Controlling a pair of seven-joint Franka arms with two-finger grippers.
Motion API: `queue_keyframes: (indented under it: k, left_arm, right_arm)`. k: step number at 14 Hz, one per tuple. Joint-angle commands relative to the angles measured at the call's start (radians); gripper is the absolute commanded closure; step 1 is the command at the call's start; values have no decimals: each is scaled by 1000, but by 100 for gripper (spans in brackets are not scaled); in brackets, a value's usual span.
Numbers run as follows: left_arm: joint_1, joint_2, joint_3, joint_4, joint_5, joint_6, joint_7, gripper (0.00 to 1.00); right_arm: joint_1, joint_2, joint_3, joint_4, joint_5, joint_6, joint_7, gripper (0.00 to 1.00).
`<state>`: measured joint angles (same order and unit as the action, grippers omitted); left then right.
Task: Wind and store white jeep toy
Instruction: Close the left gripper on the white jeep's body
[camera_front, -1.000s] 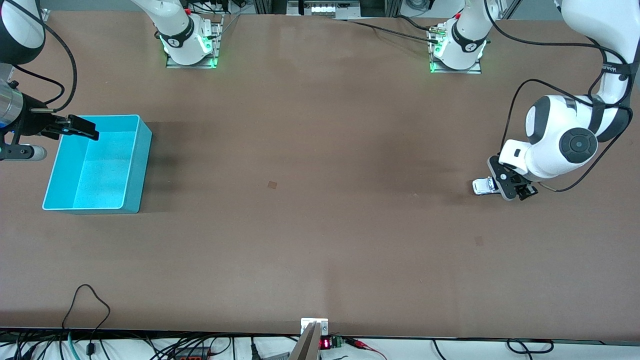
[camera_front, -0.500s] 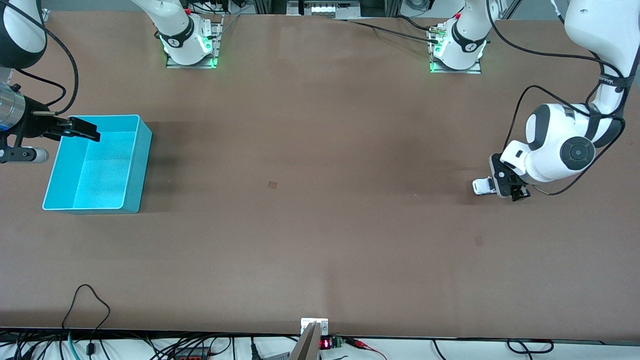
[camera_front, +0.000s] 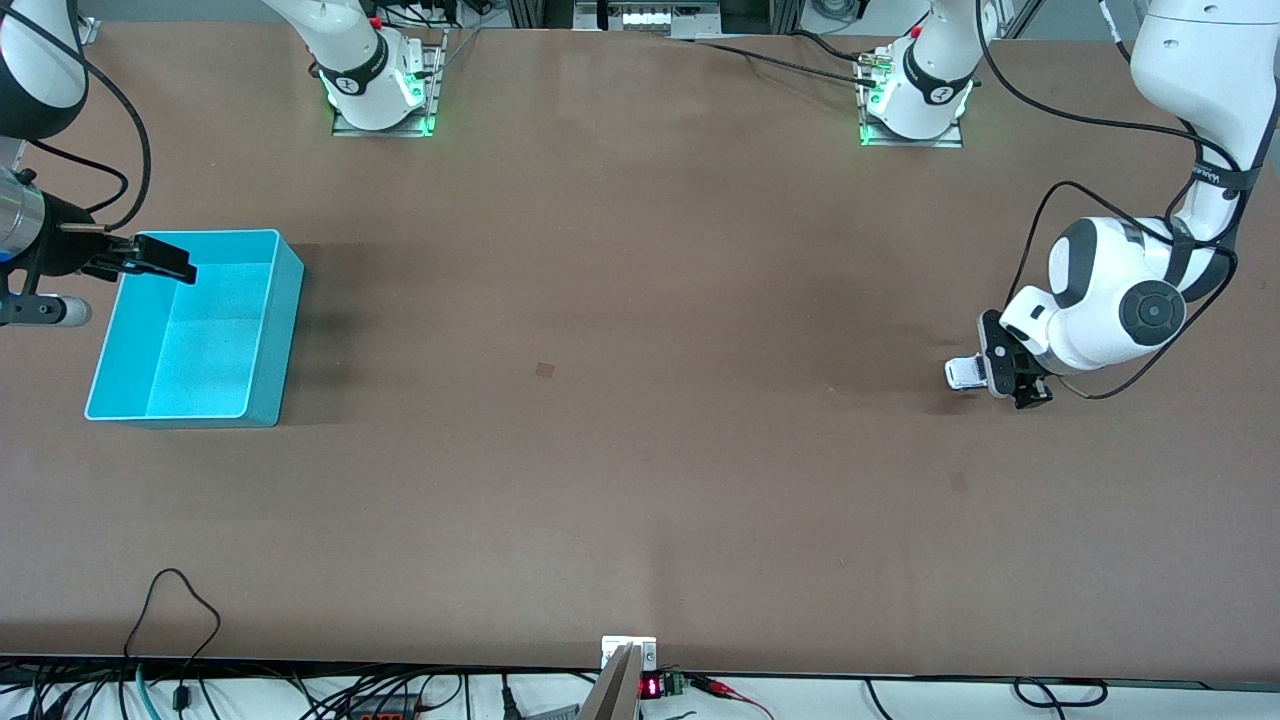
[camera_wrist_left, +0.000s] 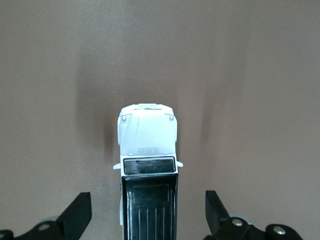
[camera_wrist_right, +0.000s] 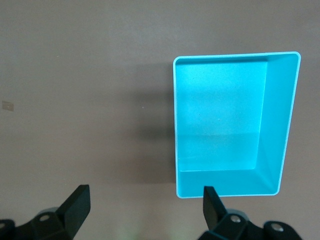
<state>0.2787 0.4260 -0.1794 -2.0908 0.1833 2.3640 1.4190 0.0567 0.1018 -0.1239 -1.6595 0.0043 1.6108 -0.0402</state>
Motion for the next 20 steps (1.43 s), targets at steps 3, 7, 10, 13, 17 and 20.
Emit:
queue_keyframes:
  k: [3,7,10,13,17,20]
  left_arm:
    - [39,30,-19,-15,21,23,26,0]
    - [47,30,-19,-35,21,46,35,6]
    - [45,30,-19,-35,21,73,98,49]
    - [43,20,-19,-34,21,73,103,70]
    - [7,-38,-19,-35,21,55,101,81]
    - [-7,-46,-32,-47,21,61,103,83]
  right_arm:
    - [-5,4,1,9,19,-2,9,0]
    - [-5,4,1,9,19,-2,9,0]
    - [-5,4,1,9,19,-2,8,0]
    - [-5,4,1,10,19,-2,9,0]
    - [-5,4,1,10,19,-3,8,0]
    - [-14,4,1,9,19,-3,8,0]
